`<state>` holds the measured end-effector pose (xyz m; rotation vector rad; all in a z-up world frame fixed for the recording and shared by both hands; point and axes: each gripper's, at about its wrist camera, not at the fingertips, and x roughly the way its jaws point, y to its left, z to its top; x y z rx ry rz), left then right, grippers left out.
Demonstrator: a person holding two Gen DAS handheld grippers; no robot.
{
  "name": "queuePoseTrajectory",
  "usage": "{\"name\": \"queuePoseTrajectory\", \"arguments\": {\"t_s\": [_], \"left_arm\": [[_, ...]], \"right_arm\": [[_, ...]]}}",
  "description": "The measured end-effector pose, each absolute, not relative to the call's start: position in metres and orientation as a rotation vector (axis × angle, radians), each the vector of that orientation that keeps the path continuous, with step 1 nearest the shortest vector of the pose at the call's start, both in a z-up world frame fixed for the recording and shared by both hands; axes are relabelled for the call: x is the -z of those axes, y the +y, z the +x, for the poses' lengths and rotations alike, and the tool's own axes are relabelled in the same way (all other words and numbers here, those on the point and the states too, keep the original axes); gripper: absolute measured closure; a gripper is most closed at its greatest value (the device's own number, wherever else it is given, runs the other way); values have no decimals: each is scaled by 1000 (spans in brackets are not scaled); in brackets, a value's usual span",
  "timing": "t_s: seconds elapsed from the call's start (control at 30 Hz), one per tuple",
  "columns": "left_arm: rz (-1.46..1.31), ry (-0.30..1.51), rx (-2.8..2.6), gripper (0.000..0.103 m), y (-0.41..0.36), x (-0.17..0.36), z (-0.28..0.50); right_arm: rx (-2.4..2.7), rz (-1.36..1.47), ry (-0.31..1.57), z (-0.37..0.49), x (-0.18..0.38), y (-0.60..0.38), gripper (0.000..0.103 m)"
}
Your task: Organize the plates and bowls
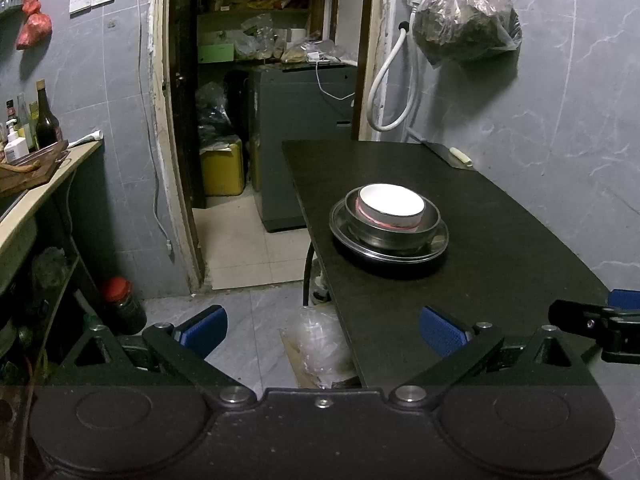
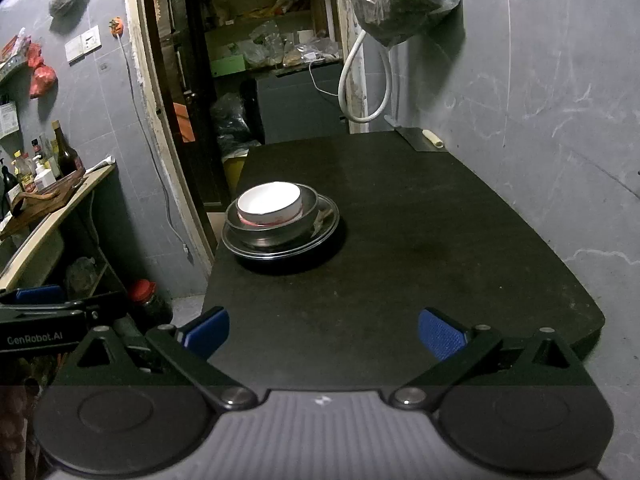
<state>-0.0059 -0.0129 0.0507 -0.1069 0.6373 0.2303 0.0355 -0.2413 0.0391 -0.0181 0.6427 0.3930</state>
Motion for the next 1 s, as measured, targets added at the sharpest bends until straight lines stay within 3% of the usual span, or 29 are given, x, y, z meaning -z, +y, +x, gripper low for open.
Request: {"name": "queuePoseTrajectory", "arguments": {"t_s": [1.0], "left_arm": [[-108,607,-230,1,-12,-55,-19]], "right_arm": [[-396,-28,613,29,-46,-239,0]]}}
